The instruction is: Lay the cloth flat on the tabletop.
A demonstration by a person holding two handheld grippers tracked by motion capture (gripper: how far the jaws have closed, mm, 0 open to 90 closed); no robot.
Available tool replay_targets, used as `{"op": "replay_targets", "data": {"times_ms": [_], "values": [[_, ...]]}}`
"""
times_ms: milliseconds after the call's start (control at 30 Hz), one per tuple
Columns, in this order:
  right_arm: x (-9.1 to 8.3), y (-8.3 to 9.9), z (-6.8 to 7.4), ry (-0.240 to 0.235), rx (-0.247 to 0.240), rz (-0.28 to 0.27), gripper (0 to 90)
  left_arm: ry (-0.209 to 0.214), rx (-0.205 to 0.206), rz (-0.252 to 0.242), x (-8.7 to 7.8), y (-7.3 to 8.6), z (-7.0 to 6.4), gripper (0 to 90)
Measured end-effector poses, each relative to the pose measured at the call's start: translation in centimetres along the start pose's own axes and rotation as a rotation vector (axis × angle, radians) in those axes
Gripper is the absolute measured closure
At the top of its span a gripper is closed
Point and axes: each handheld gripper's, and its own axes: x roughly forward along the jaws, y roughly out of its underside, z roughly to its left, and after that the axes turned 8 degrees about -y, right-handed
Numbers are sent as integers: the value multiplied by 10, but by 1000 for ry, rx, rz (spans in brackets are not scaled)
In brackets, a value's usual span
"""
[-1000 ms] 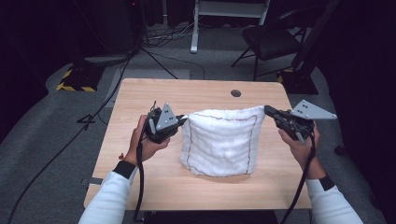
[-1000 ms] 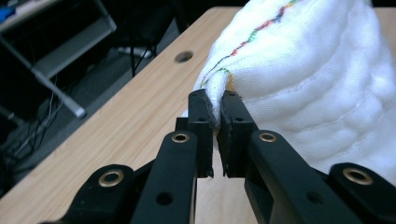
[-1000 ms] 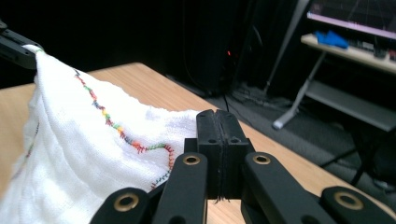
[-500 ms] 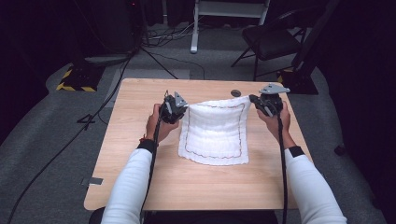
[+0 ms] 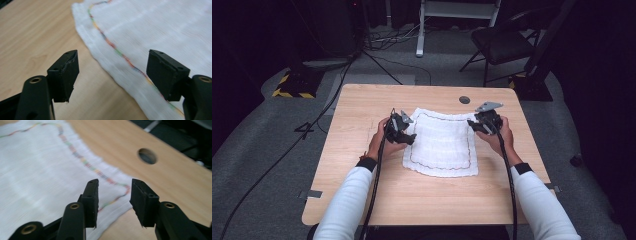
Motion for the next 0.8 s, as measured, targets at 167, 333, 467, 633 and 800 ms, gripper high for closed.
{"op": "replay_targets", "data": {"times_ms": [167, 333, 467, 633, 800], "values": [[-10, 30, 28, -139, -43, 32, 415, 70, 42, 20, -11, 17, -15, 214], [-18, 56, 48, -193, -80, 72, 345, 105, 75, 42, -19, 31, -31, 211], [-26, 70, 53, -203, -83, 91, 325, 110, 65, 45, -23, 41, -37, 214], [-34, 88, 60, -216, -85, 100, 358, 81, 74, 29, -33, 51, -45, 216], [-45, 100, 61, -209, -45, 90, 362, 84, 83, 15, -41, 58, -54, 221]]}}
